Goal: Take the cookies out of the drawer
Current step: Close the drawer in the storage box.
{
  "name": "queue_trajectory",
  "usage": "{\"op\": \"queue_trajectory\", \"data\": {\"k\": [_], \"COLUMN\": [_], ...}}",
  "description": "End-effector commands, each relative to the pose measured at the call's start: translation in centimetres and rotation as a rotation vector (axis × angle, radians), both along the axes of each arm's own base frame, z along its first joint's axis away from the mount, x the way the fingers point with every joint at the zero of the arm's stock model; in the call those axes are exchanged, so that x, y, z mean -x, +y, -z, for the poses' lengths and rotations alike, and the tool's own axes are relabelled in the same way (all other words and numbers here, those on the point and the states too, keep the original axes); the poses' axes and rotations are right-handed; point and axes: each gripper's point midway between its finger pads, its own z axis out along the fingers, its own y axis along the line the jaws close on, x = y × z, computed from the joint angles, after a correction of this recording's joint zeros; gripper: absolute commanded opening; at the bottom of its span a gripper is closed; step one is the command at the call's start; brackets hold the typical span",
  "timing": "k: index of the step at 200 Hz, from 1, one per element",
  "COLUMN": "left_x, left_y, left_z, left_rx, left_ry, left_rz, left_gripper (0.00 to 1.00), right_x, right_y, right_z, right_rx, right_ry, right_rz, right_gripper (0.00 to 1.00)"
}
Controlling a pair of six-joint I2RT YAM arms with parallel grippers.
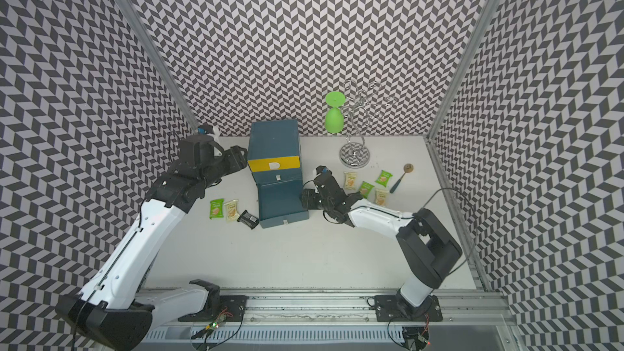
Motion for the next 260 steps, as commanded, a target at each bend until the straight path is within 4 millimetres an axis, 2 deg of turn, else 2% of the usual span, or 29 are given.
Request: {"op": "queue_trajectory", "data": {"k": [1, 19, 29, 39, 40, 44, 70, 100, 119, 156, 211, 238, 260], "left_x": [-2.4, -4.5, -5.7, -6.7, -6.8, -7.1, -9.2, -11.1, -11.5, -11.5, -10.8, -10.4, -10.2], "left_y": [-1.7, -2.9, -3.5, -4.1, -4.2, -4.4, -6.0, -6.9, -7.6, -8.1, -8.2, -7.7, -7.1], "left_z": [-1.5, -2.4, -2.3, -2.1, -2.1, -1.9, -0.1, 2.8, 4.5, 7.5, 10.7, 12.4, 14.1], "left_rx": [-0.053, -0.084, -0.103, -0.116, -0.116, -0.117, -0.133, -0.164, -0.164, -0.169, -0.173, -0.157, -0.151], "left_ry": [-0.038, -0.072, -0.075, -0.079, -0.081, -0.079, -0.074, -0.016, 0.022, 0.085, 0.170, 0.222, 0.271], "left_rz": [0.097, 0.138, 0.164, 0.192, 0.194, 0.205, 0.259, 0.290, 0.316, 0.337, 0.362, 0.354, 0.341], "left_gripper": [0.69, 0.65, 0.61, 0.52, 0.51, 0.46, 0.29, 0.22, 0.21, 0.19, 0.13, 0.03, 0.00], "right_x": [0.8, 3.0, 4.1, 5.3, 5.9, 7.0, 10.8, 13.3, 13.6, 13.4, 11.4, 9.7, 8.5], "right_y": [0.2, -0.4, -1.1, -1.4, -1.0, -0.8, -0.7, -0.2, 0.4, 3.2, 6.9, 8.7, 9.9], "right_z": [-4.9, -5.4, -4.8, -4.2, -4.4, -4.2, -2.2, -0.1, 1.3, 4.4, 5.3, 6.1, 6.5], "right_rx": [-0.082, -0.135, -0.145, -0.166, -0.198, -0.222, -0.247, -0.261, -0.272, -0.289, -0.297, -0.256, -0.241], "right_ry": [-0.153, -0.186, -0.199, -0.215, -0.201, -0.192, -0.222, -0.262, -0.254, -0.221, -0.249, -0.248, -0.249], "right_rz": [-0.067, -0.126, -0.130, -0.148, -0.173, -0.202, -0.207, -0.159, -0.146, -0.154, -0.128, -0.090, -0.059], "right_gripper": [0.48, 0.26, 0.26, 0.25, 0.10, 0.00, 0.00, 0.00, 0.00, 0.00, 0.00, 0.00, 0.00]}}
